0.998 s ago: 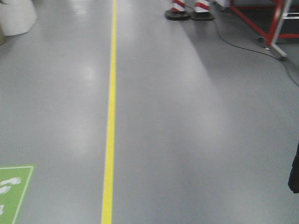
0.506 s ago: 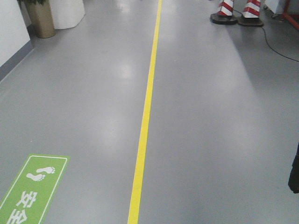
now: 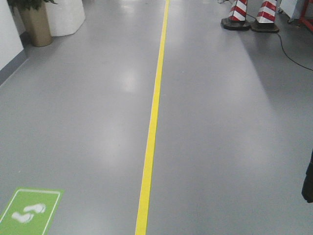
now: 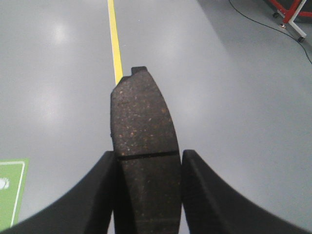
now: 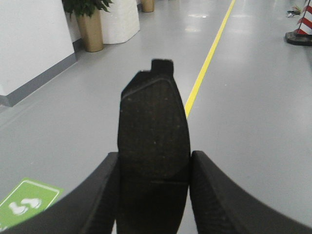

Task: Move and align brake pads A on conveyor
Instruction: 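Drive along the yellow floor line past the striped cones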

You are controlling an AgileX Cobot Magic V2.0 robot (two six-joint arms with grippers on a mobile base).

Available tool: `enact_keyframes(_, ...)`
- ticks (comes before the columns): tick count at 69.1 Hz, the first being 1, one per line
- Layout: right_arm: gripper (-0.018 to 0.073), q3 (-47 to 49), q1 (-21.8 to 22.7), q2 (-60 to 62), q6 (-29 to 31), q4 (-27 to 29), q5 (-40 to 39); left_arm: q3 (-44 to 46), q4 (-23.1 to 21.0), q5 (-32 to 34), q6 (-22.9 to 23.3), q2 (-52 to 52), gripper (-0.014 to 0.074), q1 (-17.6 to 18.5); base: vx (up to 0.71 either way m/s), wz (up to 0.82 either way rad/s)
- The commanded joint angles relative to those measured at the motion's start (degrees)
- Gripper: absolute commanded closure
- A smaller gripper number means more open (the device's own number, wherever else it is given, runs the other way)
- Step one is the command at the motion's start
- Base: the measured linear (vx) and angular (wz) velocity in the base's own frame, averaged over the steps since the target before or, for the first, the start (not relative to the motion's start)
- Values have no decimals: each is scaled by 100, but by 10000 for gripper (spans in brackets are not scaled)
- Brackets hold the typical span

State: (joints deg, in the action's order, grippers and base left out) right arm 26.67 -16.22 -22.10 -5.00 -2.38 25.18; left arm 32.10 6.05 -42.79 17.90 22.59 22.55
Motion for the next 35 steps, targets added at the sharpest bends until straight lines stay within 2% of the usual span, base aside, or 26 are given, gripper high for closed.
enact_keyframes(1, 564, 163, 16, -31, 46, -51, -613, 161, 24, 534, 35, 39, 603, 20, 56, -16)
enact_keyframes(35, 564, 163, 16, -31, 46, -45, -613, 161, 24, 539, 35, 39, 603, 20, 65, -11)
